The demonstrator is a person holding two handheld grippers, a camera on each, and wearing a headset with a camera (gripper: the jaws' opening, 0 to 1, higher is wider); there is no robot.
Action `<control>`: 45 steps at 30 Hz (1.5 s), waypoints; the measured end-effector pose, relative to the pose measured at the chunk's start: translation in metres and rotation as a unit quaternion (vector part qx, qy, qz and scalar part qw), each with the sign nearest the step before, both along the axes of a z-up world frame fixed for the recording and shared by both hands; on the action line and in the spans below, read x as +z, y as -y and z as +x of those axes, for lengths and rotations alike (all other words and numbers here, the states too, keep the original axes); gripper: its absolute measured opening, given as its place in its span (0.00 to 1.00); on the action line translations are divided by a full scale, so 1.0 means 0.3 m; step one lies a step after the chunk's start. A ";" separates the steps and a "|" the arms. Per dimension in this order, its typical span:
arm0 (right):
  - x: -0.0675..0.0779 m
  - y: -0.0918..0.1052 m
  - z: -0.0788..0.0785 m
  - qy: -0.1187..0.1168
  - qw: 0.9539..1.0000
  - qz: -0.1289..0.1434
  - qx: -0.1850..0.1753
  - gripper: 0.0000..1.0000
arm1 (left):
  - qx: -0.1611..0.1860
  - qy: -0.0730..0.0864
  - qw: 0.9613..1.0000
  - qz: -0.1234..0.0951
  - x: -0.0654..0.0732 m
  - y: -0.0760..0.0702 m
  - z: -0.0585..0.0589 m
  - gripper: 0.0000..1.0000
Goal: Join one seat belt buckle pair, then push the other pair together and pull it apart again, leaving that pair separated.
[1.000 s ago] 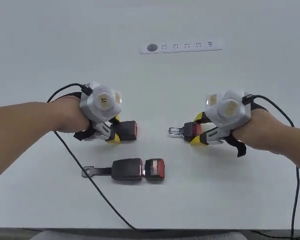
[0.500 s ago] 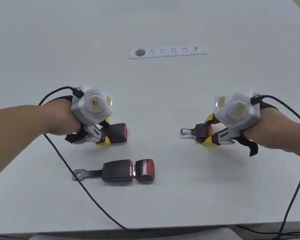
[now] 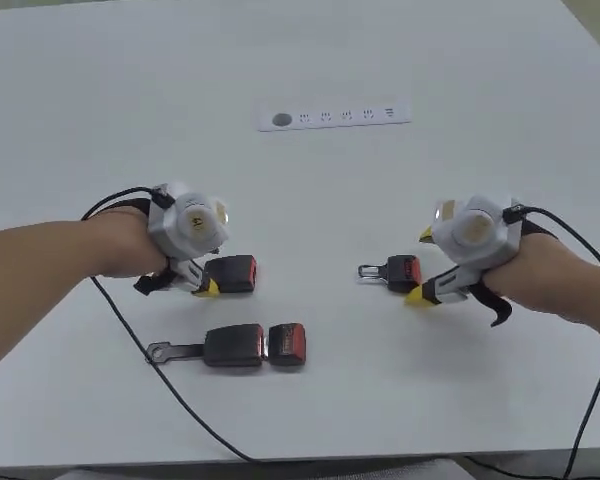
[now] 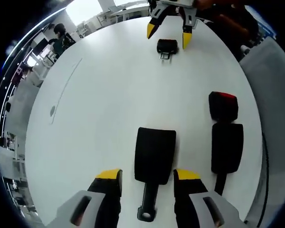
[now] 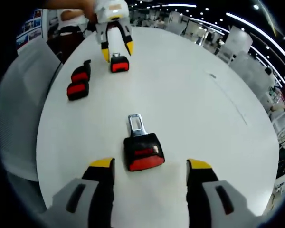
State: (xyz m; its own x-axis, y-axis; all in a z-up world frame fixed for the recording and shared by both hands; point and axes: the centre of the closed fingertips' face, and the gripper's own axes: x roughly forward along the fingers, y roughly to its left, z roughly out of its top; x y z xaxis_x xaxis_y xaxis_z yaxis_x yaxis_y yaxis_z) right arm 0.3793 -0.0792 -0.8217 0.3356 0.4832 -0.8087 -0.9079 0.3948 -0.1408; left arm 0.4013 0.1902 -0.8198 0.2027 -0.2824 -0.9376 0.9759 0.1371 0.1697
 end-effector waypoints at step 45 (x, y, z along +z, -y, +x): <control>0.188 -0.024 -0.356 0.040 0.989 0.124 -0.071 1.00 | 0.264 0.087 0.944 -0.177 0.231 -0.319 -0.445 1.00</control>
State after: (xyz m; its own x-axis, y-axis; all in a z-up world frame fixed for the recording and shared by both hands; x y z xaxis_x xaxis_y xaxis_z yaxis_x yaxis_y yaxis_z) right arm 0.2725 -0.0719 -0.7652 0.4721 0.6069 -0.6394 -0.8310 0.5485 -0.0930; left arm 0.2678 0.2858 -0.7504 0.5445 -0.3894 -0.7429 0.7180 0.6742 0.1728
